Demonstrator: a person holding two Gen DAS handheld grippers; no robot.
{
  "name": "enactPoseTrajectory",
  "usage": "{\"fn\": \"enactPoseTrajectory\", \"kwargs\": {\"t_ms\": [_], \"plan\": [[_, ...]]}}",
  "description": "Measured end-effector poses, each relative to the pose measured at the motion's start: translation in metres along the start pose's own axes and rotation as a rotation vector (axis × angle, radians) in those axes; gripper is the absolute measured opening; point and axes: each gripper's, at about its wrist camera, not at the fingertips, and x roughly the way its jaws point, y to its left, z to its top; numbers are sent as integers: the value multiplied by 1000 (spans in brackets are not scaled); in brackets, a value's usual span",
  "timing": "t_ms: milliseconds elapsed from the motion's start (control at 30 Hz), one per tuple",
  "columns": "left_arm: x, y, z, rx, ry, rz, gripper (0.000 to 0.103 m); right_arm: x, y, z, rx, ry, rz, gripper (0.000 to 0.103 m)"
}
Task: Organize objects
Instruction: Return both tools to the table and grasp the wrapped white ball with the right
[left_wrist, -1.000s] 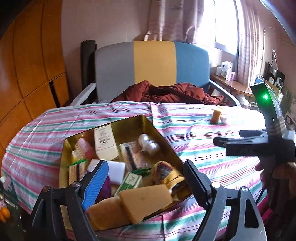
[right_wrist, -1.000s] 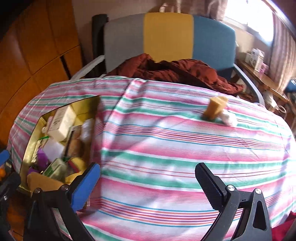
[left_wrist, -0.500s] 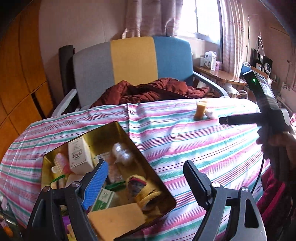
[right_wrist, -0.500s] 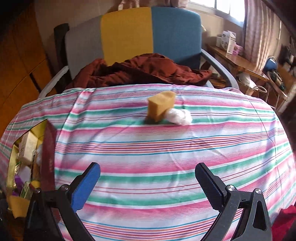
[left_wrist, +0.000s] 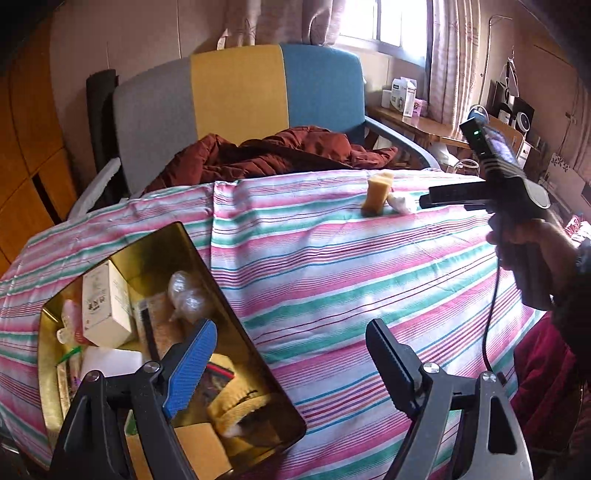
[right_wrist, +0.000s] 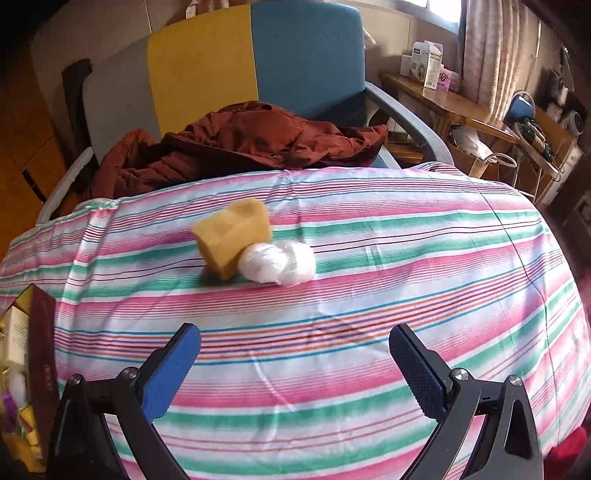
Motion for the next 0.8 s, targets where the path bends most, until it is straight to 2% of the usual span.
{"fn": "enactPoseTrajectory", "kwargs": {"t_ms": [200, 467, 500, 567, 800], "plan": [[10, -2, 3, -13, 27, -18, 85, 34, -1, 16, -47, 20, -21, 96], [26, -1, 7, -43, 71, -27, 85, 75, 24, 43, -252, 40, -41, 96], [28, -1, 8, -42, 76, -26, 85, 79, 25, 45, -261, 49, -37, 86], [31, -2, 10, -44, 81, -30, 85, 87, 25, 47, -265, 88, 14, 56], [38, -12, 22, -40, 81, -65, 85, 62, 16, 22, -274, 96, 77, 54]]}}
